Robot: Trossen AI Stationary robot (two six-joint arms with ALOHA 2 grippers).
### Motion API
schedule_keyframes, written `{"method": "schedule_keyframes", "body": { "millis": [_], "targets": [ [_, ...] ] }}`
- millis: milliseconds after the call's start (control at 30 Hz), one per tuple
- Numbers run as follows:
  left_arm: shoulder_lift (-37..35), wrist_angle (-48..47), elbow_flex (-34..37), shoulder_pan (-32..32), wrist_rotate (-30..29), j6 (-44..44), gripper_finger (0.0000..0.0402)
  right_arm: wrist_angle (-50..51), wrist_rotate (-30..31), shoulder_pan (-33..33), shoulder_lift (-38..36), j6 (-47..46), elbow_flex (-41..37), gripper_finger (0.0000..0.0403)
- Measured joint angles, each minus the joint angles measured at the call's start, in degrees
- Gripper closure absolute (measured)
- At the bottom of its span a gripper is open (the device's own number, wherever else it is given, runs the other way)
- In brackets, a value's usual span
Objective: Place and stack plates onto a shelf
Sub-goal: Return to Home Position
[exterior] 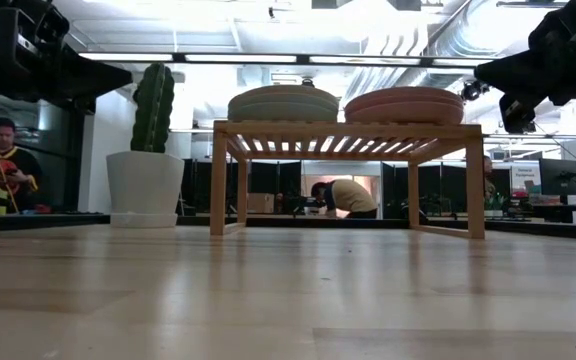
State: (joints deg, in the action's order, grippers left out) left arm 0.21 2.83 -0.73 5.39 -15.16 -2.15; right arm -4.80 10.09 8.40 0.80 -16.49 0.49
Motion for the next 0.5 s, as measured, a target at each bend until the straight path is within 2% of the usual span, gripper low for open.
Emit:
{"method": "schedule_keyframes", "body": {
  "millis": [367,500],
  "targets": [
    [0.00,0.00,0.00,-0.03,0.00,0.00,0.0401,0.00,0.02,0.00,0.02,0.00,-0.02,0.0402],
    [-0.01,0.14,0.00,0.37,0.04,4.23,0.0401,-0.02,0.04,0.00,0.02,0.00,-0.02,0.0402]
  ]
}}
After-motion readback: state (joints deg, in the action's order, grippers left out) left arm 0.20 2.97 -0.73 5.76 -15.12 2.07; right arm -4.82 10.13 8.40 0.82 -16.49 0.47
